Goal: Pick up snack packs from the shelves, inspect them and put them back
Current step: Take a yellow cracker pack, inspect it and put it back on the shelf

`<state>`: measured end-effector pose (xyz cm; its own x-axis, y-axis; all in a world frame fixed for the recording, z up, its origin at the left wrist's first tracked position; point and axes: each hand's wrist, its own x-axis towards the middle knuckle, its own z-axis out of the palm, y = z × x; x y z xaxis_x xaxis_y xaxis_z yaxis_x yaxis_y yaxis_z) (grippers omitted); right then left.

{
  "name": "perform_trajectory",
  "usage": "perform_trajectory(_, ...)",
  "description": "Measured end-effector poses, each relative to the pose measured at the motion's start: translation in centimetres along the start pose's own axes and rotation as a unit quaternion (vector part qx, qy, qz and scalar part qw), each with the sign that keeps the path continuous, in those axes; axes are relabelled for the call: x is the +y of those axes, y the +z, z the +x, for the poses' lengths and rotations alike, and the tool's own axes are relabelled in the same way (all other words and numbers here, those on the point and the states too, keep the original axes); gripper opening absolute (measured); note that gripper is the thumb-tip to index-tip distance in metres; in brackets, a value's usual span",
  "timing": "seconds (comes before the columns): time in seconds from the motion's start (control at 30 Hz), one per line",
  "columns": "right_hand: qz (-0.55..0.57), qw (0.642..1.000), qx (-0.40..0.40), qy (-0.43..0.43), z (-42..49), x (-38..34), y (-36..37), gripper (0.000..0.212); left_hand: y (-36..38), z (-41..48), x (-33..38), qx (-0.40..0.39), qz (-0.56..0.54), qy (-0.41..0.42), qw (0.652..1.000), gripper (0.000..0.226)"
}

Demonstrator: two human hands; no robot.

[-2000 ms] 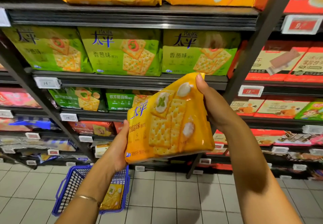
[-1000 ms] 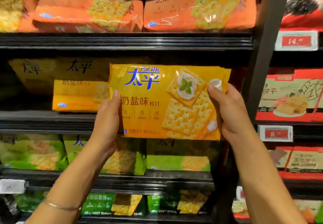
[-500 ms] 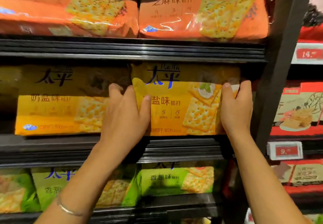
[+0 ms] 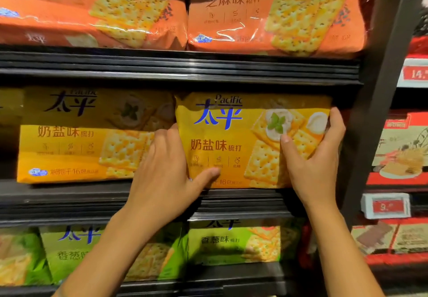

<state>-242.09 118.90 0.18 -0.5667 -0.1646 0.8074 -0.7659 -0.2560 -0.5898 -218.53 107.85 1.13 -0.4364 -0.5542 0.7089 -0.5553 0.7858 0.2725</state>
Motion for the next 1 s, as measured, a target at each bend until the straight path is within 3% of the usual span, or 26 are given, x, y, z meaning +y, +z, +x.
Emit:
perform_trajectory(0.17, 0.041, 0.999, -0.006, 0.030, 0.7, 0.2, 0.5, 0.093, 0.6, 0.2, 0.9, 0.023, 0.017, -0.024, 0.999, 0.100)
perform_trajectory(0.43, -0.053, 0.993, -0.039, 0.099, -0.1, -0.7, 0.5, 0.088, 1.7, 0.3, 1.5, 0.049, 0.062, -0.078, 0.994, 0.100)
perform_trajectory(0.63, -0.057, 0.988, -0.089, 0.109, -1.1, -0.9, -0.9, 0.093, 2.2, -0.6, 2.1, 0.093, 0.072, -0.083, 0.990, 0.119)
perform_trajectory(0.83, -0.008, 0.986, -0.122, 0.115, -2.2, -1.6, -2.0, 0.086, 2.5, -0.4, 2.7, 0.089, 0.065, -0.066, 0.992, 0.109)
perform_trajectory(1.0, 0.138, 0.974, -0.127, 0.123, -3.8, -2.1, -3.7, 0.084, 2.8, -1.1, 3.6, 0.122, 0.011, -0.112, 0.986, 0.114)
